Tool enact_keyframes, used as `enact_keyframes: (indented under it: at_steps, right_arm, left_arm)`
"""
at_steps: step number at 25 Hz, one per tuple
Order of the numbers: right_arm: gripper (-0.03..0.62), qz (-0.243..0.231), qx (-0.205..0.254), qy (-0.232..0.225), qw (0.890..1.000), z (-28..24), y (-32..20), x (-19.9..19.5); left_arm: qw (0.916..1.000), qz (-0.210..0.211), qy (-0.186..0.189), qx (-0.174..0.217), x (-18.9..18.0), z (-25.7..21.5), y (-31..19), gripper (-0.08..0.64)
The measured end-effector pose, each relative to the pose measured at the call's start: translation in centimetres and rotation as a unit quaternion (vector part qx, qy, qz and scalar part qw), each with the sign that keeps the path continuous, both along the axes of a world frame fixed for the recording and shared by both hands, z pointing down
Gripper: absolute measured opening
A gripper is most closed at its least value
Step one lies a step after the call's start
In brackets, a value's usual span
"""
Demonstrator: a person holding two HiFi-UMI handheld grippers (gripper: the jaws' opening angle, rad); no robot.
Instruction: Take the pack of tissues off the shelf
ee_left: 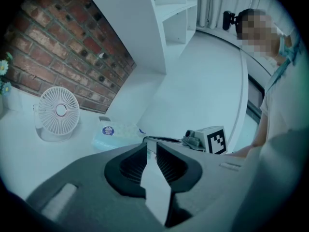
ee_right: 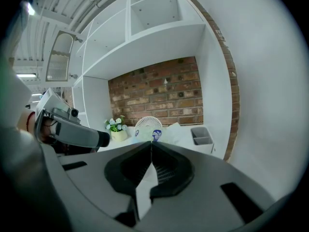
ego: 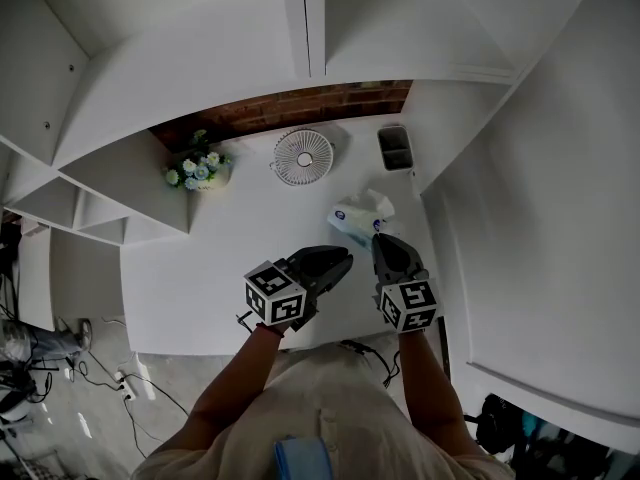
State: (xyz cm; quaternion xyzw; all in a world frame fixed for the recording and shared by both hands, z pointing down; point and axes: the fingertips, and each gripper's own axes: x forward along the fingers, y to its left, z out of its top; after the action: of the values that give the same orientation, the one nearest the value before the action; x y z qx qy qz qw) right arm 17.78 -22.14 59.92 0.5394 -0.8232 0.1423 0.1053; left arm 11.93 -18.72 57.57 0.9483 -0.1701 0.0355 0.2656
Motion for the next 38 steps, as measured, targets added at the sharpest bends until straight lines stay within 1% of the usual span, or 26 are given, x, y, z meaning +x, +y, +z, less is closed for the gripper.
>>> enact_keyframes:
  at_steps: [8,15,23,27,29,31,34,38]
  right_arm:
    - [0.018,-0.015,-0.027,0.029,0.999,5.2,-0.5,-1.6]
    - [0.018,-0.020,-0.038,0.072,0.996,8.9,0.7,-2.5]
    - [0.018,-0.030,-0.057,0.080,0.995,11.2,2.2,-3.3]
    - [0.024,-0.042,-0.073,0.063,0.994,12.1,3.0,-3.6]
    - [0.100,-0.049,-0.086,0.051,0.994,12.5,3.6,-3.6]
    - [0.123,-0.053,-0.094,0.044,0.993,12.7,4.1,-3.6]
    - [0.144,-0.051,-0.100,0.028,0.993,12.6,4.9,-3.2]
    - [0.144,-0.045,-0.100,0.002,0.994,11.8,5.8,-2.6]
  left_arm:
    - [0.9992,-0.011,-0.018,-0.033,-0.9,3.1,0.0,0.063]
    - [0.9982,-0.019,-0.028,-0.049,-1.9,4.8,0.6,0.063]
    - [0.9977,-0.023,-0.034,-0.054,-2.5,5.7,0.9,0.063]
    - [0.9977,-0.022,-0.034,-0.054,-2.5,5.8,1.2,0.063]
    - [0.9978,-0.021,-0.033,-0.054,-2.5,5.8,1.3,0.063]
    - [0.9979,-0.020,-0.031,-0.053,-2.4,5.7,1.5,0.063]
    - [0.9982,-0.017,-0.029,-0.050,-2.4,5.5,1.7,0.063]
    - [0.9983,-0.015,-0.027,-0.050,-2.5,5.3,2.1,0.063]
